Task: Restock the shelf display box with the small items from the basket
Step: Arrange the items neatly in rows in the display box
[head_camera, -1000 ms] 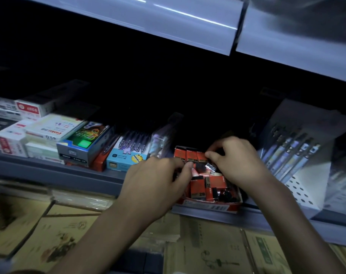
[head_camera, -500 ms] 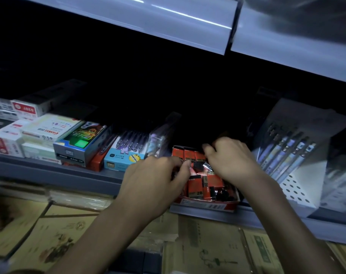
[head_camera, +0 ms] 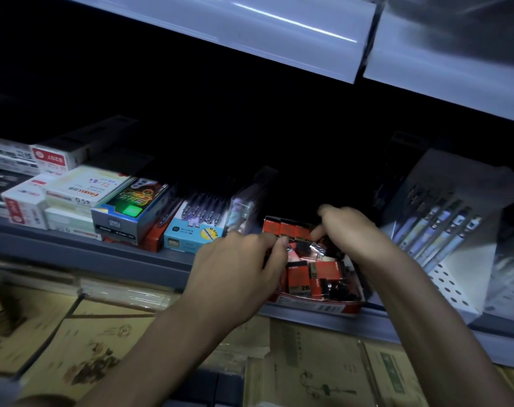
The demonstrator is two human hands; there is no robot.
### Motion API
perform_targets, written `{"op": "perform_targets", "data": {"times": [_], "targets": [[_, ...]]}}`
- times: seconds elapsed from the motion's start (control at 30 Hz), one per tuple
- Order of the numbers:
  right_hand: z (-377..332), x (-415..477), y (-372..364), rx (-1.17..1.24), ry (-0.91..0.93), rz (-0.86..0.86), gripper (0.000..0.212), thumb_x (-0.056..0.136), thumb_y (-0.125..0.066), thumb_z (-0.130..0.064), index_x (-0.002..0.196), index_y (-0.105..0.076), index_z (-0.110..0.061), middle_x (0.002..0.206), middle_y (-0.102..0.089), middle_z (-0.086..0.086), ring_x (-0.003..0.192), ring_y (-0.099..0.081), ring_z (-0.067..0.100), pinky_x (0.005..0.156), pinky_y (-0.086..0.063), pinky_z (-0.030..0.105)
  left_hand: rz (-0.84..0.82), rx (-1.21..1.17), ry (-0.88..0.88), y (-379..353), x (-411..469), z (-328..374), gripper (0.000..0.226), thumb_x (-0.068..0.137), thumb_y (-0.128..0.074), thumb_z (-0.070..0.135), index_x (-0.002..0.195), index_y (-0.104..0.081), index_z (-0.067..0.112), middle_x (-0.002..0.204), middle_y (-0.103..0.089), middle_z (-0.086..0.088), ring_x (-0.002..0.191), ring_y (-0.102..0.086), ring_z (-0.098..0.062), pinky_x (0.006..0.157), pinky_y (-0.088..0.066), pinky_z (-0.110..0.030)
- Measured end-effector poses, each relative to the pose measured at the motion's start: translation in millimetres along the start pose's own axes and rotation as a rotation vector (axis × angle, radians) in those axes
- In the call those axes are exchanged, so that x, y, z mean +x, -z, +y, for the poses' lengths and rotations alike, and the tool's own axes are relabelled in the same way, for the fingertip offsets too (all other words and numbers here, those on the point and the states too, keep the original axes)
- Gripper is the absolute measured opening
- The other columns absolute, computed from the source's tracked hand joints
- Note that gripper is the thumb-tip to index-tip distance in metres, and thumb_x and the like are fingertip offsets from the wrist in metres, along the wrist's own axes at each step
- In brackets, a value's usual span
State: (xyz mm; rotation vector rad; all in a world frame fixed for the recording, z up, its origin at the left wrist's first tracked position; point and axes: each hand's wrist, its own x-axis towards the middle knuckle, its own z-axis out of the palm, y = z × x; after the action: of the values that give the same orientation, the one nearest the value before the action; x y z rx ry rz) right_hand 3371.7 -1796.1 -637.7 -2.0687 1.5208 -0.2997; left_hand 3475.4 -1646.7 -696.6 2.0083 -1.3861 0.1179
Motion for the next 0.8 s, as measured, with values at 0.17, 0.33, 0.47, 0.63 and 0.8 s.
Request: {"op": "perform_targets", "data": {"times": [0.17, 0.33, 0.47, 0.63, 0.8], "targets": [[4, -6, 4, -0.012, 0.089, 0.038, 0.057, 0.081, -0.033, -0.051, 0.084, -0.076, -0.013, 0.107, -0.069, 0.012, 0.114, -0.055, 0.037, 0.101, -0.045, 0.047, -0.028, -0.037, 0.017, 4, 0, 1, 0.049, 0.103, -0.025, 0.056, 0.072, -0.05, 0.026, 0.058, -0.051, 0.005, 0.061, -0.055, -0.015, 0.057, -0.041, -0.032], [7, -9, 6, -0.061, 0.146, 0.11, 0.045, 0.096, -0.044, -0.038, 0.083, -0.071, -0.006, 0.088, -0.068, 0.011, 0.102, -0.06, 0.039, 0.088, -0.049, 0.04, -0.004, -0.093, 0.043, 9, 0, 3, 0.048, 0.105, -0.034, 0.054, 0.066, -0.044, 0.027, 0.055, -0.05, 0.004, 0.057, -0.051, -0.01, 0.053, -0.031, -0.032], [13, -11, 3, -0.093, 0.18, 0.108, 0.043, 0.097, -0.045, -0.035, 0.093, -0.078, -0.007, 0.09, -0.071, 0.011, 0.104, -0.058, 0.035, 0.094, -0.051, 0.043, 0.014, -0.111, 0.054, 9, 1, 2, 0.05, 0.104, -0.038, 0.054, 0.066, -0.048, 0.024, 0.054, -0.05, 0.003, 0.057, -0.053, -0.014, 0.053, -0.033, -0.032], [16, -11, -3, -0.114, 0.238, 0.127, 0.04, 0.093, -0.049, -0.036, 0.082, -0.075, -0.008, 0.074, -0.07, 0.005, 0.099, -0.06, 0.033, 0.088, -0.051, 0.038, -0.006, -0.087, 0.039, 8, 0, 4, 0.051, 0.104, -0.033, 0.056, 0.072, -0.057, 0.024, 0.058, -0.056, 0.005, 0.059, -0.055, -0.009, 0.053, -0.036, -0.03], [22, -7, -5, -0.127, 0.267, 0.138, 0.041, 0.093, -0.051, -0.036, 0.072, -0.068, -0.006, 0.068, -0.067, 0.004, 0.095, -0.061, 0.033, 0.086, -0.052, 0.038, -0.005, -0.029, 0.028, 6, 3, 6, 0.055, 0.104, -0.025, 0.054, 0.079, -0.064, 0.025, 0.059, -0.055, 0.005, 0.06, -0.053, -0.008, 0.053, -0.033, -0.027]]}}
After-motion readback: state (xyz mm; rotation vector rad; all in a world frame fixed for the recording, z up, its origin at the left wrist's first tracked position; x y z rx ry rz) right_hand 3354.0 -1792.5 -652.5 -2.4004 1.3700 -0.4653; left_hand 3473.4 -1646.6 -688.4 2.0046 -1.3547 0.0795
